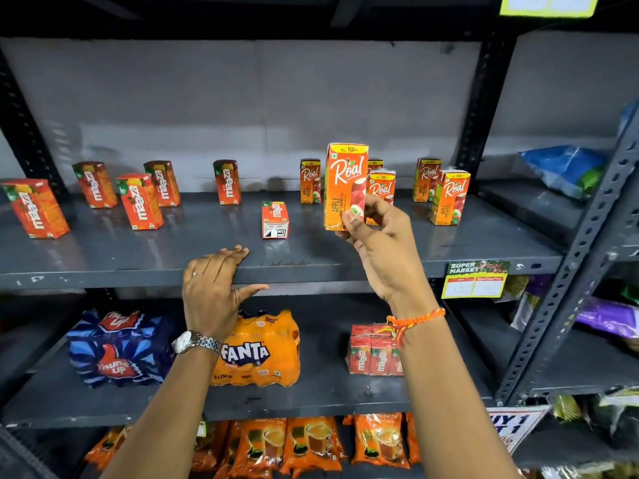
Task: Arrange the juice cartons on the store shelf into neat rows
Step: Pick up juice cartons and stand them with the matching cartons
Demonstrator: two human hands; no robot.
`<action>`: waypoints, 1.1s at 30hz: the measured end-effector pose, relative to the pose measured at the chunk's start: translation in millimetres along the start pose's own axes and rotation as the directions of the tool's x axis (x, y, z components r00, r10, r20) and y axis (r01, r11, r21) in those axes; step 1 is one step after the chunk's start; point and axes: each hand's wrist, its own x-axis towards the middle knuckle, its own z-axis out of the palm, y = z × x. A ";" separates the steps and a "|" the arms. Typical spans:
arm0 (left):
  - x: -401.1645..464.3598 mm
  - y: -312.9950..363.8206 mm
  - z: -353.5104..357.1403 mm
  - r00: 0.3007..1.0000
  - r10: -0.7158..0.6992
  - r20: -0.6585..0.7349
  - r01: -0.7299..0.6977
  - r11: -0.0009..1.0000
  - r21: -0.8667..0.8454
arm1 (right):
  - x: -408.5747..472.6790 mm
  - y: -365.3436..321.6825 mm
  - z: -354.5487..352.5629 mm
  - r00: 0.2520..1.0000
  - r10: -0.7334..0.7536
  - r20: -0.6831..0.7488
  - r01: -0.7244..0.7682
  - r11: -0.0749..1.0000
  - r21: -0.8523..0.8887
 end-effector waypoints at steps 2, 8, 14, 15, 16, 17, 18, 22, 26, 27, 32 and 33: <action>-0.4 0.1 -1.0 1.000 -0.001 -0.004 0.001 1.000 0.005 | -8.5 -3.1 1.1 1.000 -0.017 0.001 0.017 0.999 -0.027; 2.6 2.6 -1.8 1.000 0.001 -0.006 0.000 1.000 0.009 | -15.2 -9.5 -0.8 1.000 -0.017 0.000 0.017 0.999 -0.043; 0.0 1.6 -2.2 1.000 0.006 0.011 -0.006 1.000 0.001 | 3.4 -2.0 1.2 0.997 0.075 -0.025 -0.078 0.990 -0.118; 0.4 1.5 -2.5 1.000 0.005 0.018 -0.005 1.000 -0.002 | 10.7 -0.2 2.3 0.996 0.084 -0.044 -0.090 0.982 -0.165; 0.5 1.8 -2.5 1.000 0.003 0.025 -0.003 1.000 -0.002 | 19.1 1.9 3.4 0.994 0.086 -0.066 -0.099 0.971 -0.216; 0.6 2.3 -3.1 1.000 -0.001 0.029 0.001 1.000 0.000 | 28.2 4.5 5.1 0.993 0.083 -0.086 -0.103 0.958 -0.268; 0.9 3.0 -3.8 1.000 -0.004 0.030 0.004 1.000 -0.001 | 37.7 7.5 6.8 0.992 0.080 -0.099 -0.107 0.942 -0.318; 2.0 5.0 -6.9 0.999 -0.016 0.031 0.016 1.000 -0.006 | 75.0 25.5 16.2 0.989 0.079 -0.125 -0.132 0.849 -0.512; 0.8 4.2 -7.1 0.998 -0.031 0.046 0.031 0.999 -0.010 | 99.6 42.7 25.0 0.988 0.076 -0.134 -0.148 0.696 -0.703; 1.1 4.2 -7.2 0.998 -0.032 0.046 0.033 0.999 -0.014 | 103.7 46.3 26.5 0.988 0.062 -0.143 -0.148 0.655 -0.741; 2.3 5.3 -8.0 0.999 -0.021 0.031 0.022 0.999 -0.029 | 110.4 55.1 28.8 0.983 0.045 -0.177 -0.171 0.571 -0.803; 2.5 5.3 -8.1 0.999 -0.019 0.030 0.020 0.999 -0.029 | 111.1 55.8 29.2 0.984 0.045 -0.173 -0.168 0.558 -0.813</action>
